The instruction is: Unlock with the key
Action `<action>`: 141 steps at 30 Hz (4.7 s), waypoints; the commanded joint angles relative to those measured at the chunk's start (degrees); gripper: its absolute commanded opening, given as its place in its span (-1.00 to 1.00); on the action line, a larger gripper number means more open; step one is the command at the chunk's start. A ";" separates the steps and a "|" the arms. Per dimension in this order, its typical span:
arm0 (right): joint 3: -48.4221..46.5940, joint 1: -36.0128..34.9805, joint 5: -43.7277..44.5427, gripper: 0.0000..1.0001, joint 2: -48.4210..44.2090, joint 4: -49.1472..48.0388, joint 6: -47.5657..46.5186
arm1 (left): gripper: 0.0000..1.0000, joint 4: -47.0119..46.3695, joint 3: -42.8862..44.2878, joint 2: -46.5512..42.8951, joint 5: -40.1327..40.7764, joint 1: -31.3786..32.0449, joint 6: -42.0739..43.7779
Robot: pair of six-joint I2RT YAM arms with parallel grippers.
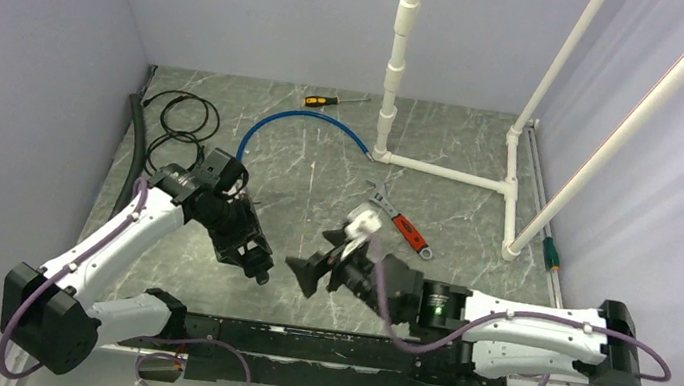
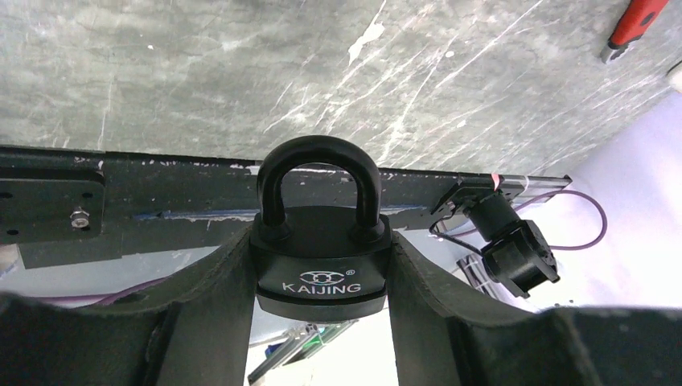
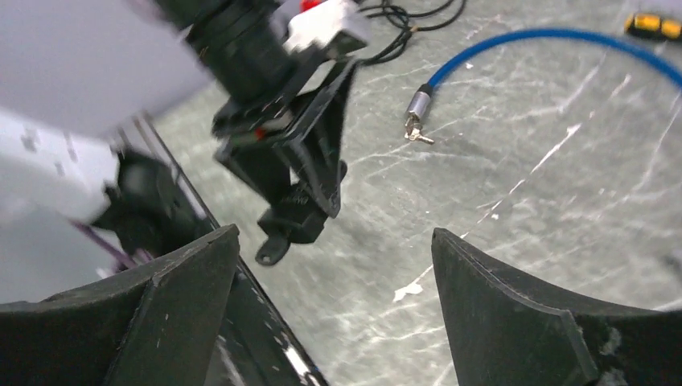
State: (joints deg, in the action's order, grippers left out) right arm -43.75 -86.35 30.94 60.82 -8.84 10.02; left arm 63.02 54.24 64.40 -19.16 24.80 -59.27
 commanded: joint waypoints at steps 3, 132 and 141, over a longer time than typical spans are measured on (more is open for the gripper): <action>-2.90 8.38 -9.22 0.80 -4.14 10.03 32.36 | -1.00 -4.84 0.06 -2.67 0.32 -0.01 0.82; 12.13 26.23 -51.42 -1.00 2.28 -50.52 49.16 | 0.11 -78.83 -31.60 -44.09 -21.88 -0.01 -4.68; 11.36 26.23 -52.42 -1.00 5.18 -53.89 50.72 | 0.07 -82.67 -34.25 -44.09 -21.42 -0.01 -7.00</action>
State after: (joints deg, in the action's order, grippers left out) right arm -28.34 -60.34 -20.29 66.00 -50.94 59.13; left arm -14.37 20.73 20.47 -40.21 24.73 -64.62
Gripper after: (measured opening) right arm 0.356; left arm 0.553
